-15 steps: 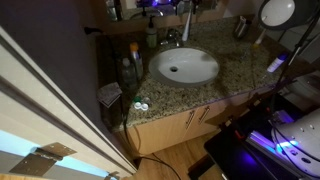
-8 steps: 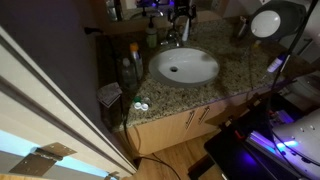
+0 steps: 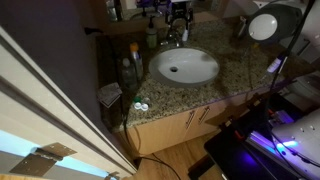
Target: Move the pump bottle to the left side of the countertop, open the faucet
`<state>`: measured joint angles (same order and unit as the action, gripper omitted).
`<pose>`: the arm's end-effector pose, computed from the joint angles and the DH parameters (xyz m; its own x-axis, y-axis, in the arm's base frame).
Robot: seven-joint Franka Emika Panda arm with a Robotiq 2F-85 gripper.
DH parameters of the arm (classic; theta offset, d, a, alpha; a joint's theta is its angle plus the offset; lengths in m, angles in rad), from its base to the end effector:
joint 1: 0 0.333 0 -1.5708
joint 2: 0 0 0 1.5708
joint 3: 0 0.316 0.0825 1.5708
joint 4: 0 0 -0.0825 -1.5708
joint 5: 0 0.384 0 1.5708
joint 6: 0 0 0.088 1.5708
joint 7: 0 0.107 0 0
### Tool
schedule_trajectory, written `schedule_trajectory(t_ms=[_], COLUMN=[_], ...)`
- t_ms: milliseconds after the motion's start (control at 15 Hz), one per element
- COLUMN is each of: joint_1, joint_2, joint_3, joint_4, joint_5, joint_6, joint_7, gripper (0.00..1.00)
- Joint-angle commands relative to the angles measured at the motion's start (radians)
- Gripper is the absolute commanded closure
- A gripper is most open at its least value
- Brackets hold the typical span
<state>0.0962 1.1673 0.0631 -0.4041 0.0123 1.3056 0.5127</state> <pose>0.7581 0.0935 0.3377 0.8920 -0.3683 -0.2622 -0.3639 -0.9290 0.0670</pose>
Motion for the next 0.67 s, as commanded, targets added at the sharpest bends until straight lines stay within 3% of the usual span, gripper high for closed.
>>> schedule_trajectory(t_ms=[0,267,333,400,600], joint_1=[0.000,0.000,-0.003,-0.007,-0.014], joint_2=[0.036,0.033,0.032,0.033,0.037], joint_3=[0.003,0.000,0.000,-0.002,-0.001], joint_4=[0.015,0.000,0.002,0.003,0.006], joint_5=[0.006,0.000,-0.002,-0.003,-0.002], joint_6=[0.077,0.074,0.070,0.070,0.073], joint_7=[0.014,0.014,0.001,0.000,0.000], gripper=[0.00,0.00,0.25,0.26,0.48])
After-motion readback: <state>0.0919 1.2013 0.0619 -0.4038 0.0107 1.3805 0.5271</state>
